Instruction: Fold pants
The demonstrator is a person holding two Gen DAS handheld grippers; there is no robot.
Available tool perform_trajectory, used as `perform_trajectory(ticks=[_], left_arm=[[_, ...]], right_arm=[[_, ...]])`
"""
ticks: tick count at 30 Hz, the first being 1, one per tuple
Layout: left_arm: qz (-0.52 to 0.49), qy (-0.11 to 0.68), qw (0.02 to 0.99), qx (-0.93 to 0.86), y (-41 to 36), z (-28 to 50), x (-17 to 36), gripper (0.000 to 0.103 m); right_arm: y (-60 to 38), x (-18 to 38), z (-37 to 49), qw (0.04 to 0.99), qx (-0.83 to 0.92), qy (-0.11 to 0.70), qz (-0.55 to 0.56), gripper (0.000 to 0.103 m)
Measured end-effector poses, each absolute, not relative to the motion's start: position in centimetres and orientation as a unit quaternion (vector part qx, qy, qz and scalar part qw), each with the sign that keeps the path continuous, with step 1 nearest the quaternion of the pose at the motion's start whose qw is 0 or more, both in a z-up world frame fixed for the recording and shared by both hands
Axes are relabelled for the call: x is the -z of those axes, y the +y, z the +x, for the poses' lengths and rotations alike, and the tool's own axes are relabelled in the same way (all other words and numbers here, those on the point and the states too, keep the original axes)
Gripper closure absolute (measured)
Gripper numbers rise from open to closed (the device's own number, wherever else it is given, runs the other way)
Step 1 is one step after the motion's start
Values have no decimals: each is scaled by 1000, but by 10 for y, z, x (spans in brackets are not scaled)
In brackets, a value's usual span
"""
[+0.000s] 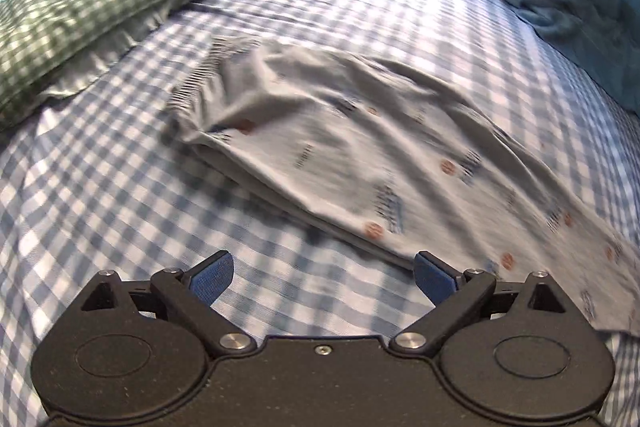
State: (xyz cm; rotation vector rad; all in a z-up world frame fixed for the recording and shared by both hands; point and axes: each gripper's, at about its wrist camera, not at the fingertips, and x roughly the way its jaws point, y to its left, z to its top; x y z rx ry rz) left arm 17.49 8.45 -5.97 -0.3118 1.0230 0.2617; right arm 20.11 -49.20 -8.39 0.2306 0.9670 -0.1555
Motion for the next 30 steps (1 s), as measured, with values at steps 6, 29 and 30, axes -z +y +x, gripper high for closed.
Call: perform_trajectory(ticks=[6, 29, 30], left_arm=[[-227, 446, 848, -176, 188, 195, 68, 8], [-196, 439, 869, -117, 273, 280, 101, 94], [-196, 457, 860, -116, 275, 283, 112, 94]], right_arm=[[-412, 76, 172, 873, 63, 468, 120, 2], [-156, 71, 201, 858, -49, 504, 88, 0], [-153, 74, 212, 857, -52, 505, 87, 0]])
